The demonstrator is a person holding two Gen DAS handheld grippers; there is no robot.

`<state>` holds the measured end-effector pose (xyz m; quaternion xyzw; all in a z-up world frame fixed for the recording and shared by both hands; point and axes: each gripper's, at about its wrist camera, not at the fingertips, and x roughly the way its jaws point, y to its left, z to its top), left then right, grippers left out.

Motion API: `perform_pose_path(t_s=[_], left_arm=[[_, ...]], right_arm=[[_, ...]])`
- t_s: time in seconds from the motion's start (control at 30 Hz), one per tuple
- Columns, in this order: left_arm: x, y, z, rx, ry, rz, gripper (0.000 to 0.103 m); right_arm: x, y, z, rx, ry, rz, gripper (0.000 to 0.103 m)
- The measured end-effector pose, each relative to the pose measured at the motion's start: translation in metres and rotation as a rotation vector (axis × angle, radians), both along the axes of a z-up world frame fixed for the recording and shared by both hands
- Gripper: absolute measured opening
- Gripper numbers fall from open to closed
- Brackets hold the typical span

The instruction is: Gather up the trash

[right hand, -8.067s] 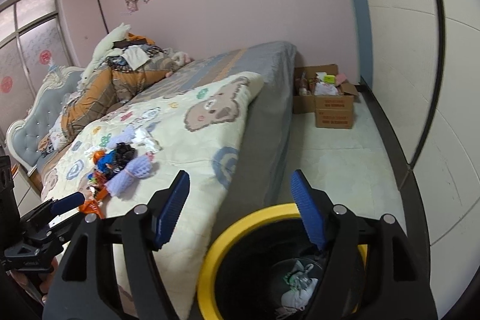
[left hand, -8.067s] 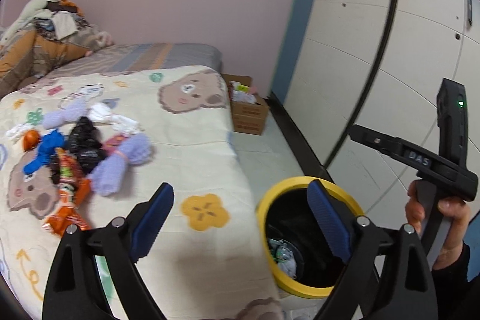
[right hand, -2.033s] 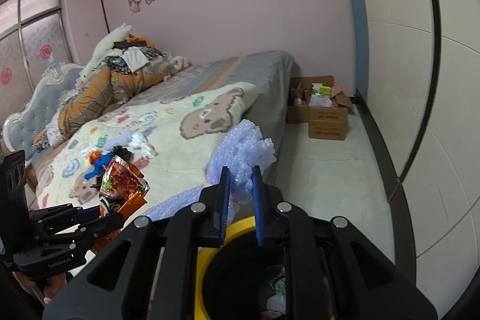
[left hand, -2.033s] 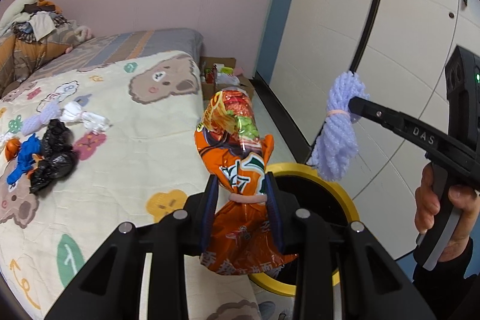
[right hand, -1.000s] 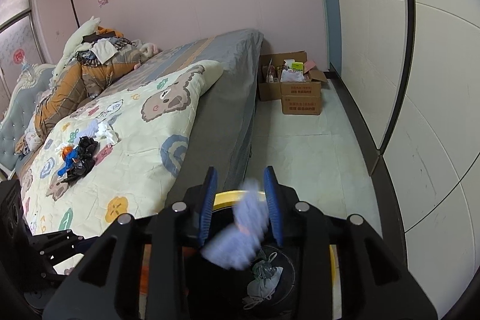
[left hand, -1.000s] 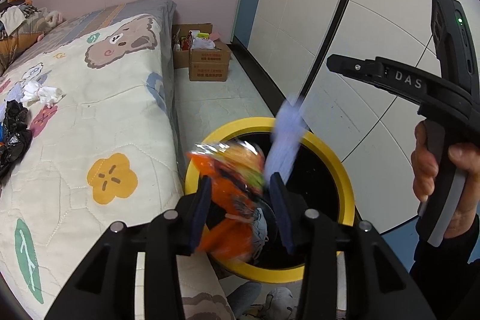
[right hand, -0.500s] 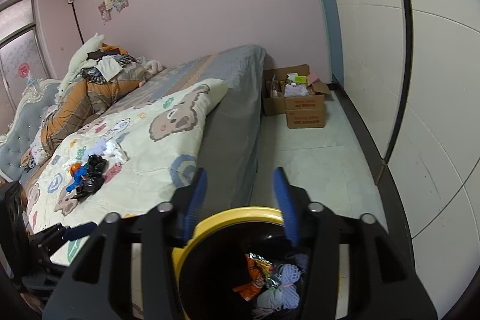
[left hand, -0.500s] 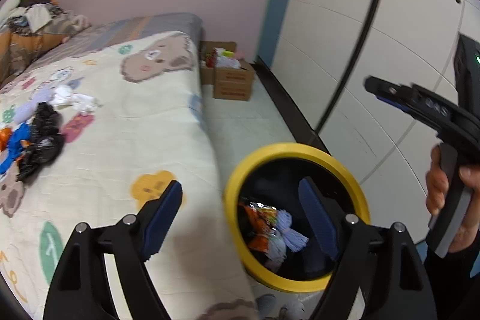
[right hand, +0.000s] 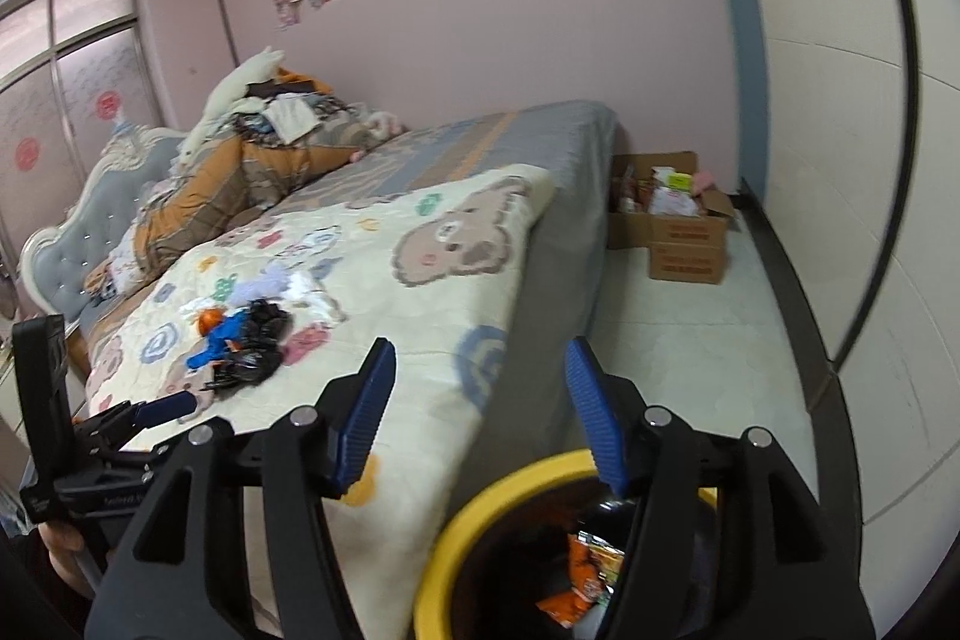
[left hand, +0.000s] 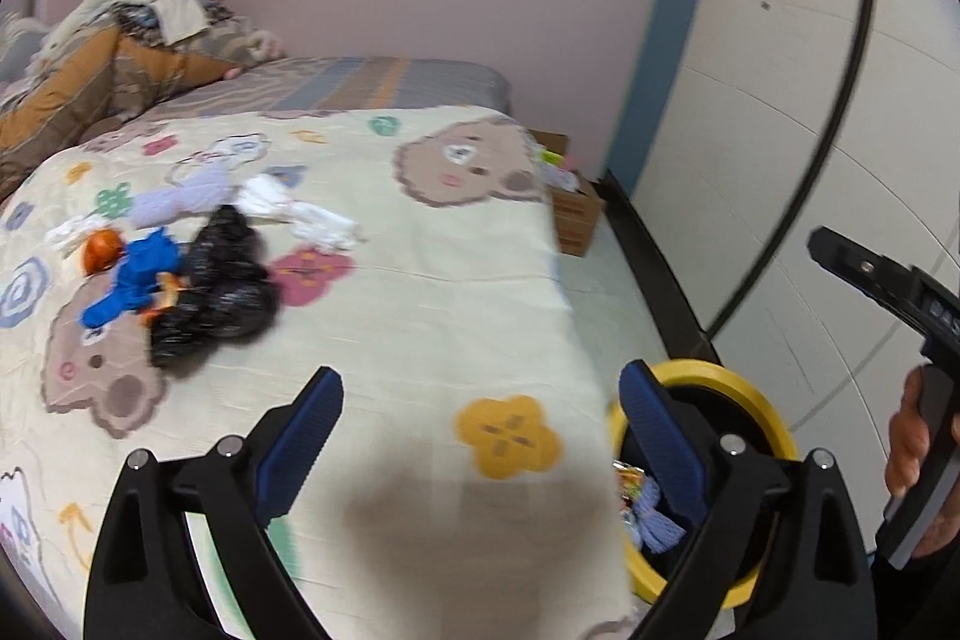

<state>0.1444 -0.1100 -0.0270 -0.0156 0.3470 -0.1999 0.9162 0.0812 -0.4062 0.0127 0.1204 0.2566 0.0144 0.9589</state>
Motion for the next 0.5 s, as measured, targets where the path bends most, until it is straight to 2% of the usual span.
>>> perform_pose_path(t_s=[0.5], left_arm=[[0.060,0.136,0.013,0.036,-0.053,0.285,0.092]], right_arm=[[0.095,0.115,-0.009,0.035,0.019,0.222,0.060]])
